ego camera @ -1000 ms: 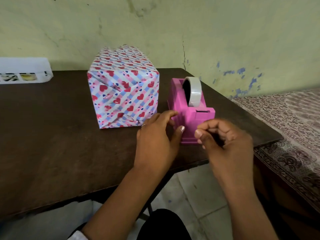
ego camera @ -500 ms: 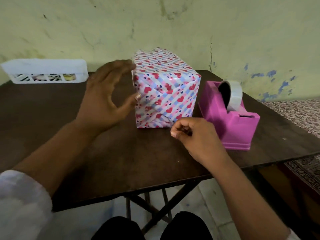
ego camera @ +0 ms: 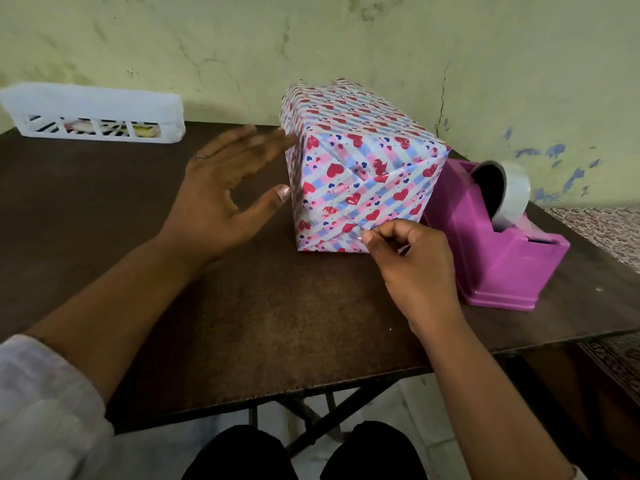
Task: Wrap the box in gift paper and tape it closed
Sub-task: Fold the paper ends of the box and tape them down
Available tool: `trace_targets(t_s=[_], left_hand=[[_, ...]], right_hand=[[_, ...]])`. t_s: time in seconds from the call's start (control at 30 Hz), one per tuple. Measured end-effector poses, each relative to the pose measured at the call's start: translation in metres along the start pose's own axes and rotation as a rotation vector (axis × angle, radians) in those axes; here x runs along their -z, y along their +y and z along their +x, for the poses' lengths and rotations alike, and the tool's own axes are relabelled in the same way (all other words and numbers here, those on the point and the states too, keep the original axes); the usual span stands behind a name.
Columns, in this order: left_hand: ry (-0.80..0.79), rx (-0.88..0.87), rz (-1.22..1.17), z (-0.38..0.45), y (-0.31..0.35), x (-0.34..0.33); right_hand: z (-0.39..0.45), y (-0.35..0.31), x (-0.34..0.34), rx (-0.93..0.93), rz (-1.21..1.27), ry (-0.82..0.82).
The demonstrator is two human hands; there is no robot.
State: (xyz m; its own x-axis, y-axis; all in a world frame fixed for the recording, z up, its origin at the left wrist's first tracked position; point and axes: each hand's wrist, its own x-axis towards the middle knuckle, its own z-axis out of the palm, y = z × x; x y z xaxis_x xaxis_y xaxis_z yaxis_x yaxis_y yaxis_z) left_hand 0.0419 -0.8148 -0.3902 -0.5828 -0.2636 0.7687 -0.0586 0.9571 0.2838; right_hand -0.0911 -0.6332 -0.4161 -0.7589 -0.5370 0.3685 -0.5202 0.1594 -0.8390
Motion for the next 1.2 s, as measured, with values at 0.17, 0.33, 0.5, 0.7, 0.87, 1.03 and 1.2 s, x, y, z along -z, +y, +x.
trace_targets(t_s=[0.17, 0.33, 0.5, 0.7, 0.87, 1.03, 1.2], left_hand=[[0.023, -0.036, -0.030, 0.001, -0.002, -0.007], [0.007, -0.041, -0.047, 0.001, -0.006, -0.009], [-0.032, -0.026, -0.039, 0.000, -0.004, -0.008], [0.033, 0.016, 0.050, -0.002, 0.010, -0.008], [0.080, -0.130, 0.315, 0.007, 0.040, -0.024], [0.046, -0.161, 0.472, 0.011, 0.044, -0.039], [0.067, -0.120, 0.450, 0.010, 0.047, -0.045]], right_hand=[[0.002, 0.001, -0.002, -0.003, -0.150, 0.071], [0.005, -0.002, 0.001, 0.023, -0.391, 0.061], [0.013, -0.003, 0.001, 0.057, -0.507, 0.029], [0.009, -0.003, 0.005, 0.042, -0.482, -0.005], [-0.001, 0.006, 0.011, 0.017, -0.510, -0.058], [-0.006, 0.002, 0.019, 0.136, -0.384, -0.085], [0.004, -0.002, 0.015, 0.166, -0.330, -0.023]])
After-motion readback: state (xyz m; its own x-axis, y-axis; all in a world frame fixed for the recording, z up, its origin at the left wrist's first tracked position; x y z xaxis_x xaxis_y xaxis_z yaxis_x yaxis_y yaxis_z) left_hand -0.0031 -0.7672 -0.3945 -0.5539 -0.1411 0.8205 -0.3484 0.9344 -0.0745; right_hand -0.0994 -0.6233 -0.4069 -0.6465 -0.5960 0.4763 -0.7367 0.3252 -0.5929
